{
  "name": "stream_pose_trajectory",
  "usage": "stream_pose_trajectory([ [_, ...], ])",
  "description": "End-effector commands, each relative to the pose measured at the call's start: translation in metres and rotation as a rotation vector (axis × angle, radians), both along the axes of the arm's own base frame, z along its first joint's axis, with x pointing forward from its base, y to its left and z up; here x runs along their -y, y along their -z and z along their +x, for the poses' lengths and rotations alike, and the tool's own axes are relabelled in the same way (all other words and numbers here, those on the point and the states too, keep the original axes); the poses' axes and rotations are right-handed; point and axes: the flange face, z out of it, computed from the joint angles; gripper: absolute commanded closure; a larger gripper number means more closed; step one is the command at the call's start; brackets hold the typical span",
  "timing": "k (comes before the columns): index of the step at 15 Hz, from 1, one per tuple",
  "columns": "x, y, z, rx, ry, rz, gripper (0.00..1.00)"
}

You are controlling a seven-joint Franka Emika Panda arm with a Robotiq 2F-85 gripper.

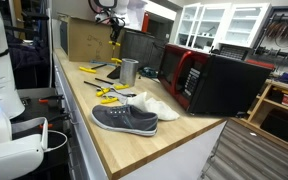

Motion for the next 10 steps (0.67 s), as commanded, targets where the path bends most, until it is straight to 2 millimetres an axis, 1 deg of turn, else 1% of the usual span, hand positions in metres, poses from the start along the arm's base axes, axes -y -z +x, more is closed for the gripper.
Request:
stream_pose_trajectory([
  [1,0.016,-0.010,-0.054,-0.010,-0.057,0.014,0.96],
  [3,0.021,-0.011,-0.069,-0.027,-0.086,0.014,0.96],
  [5,0.028,-0.009,-0.078,-0.022,-0.096,-0.008,0.96],
  [7,0.038,-0.005,-0.079,-0.006,-0.095,-0.042,0.96],
  [10,0.061,0.009,-0.069,0.011,-0.107,-0.093,0.96],
])
